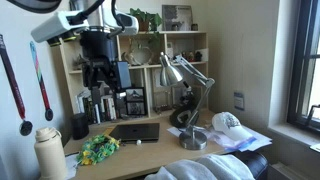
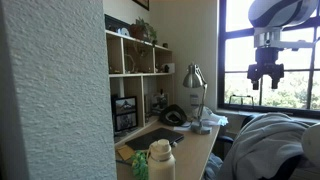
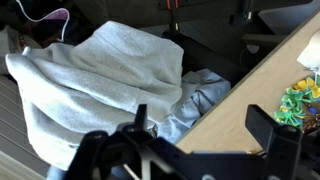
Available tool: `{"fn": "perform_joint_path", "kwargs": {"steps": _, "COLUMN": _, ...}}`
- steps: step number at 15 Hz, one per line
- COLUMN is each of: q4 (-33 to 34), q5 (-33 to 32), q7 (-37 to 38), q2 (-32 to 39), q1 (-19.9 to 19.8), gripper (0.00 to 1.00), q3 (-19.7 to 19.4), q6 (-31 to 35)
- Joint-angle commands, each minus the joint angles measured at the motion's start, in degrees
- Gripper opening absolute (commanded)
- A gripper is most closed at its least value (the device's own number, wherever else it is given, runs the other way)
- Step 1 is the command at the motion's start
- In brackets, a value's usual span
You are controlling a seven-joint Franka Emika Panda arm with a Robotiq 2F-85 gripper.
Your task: Push the chair under the table
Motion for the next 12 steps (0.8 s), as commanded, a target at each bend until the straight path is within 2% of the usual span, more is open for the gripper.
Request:
{"fn": "perform_joint_path", "kwargs": {"steps": 1, "q4": 0.2, "q5": -0.1, "q7": 0.1, "q2": 0.0, "q1": 0.2, "gripper": 1.00, "q3": -0.1, "q6": -0.2}}
{"fn": "perform_joint_path", "kwargs": {"steps": 5, "q4": 1.7, "q5": -0.4, "q7": 2.4, "q2": 6.0, "q1": -0.3, "gripper": 1.00, "q3": -0.5, "q6": 5.2}}
{"fn": "perform_joint_path", "kwargs": {"steps": 12, "q4": 6.3, "q5": -0.3, "q7": 7.8, "q2": 23.9, "q1": -4.3, "gripper": 1.00, "q3": -3.5, "q6": 24.8}}
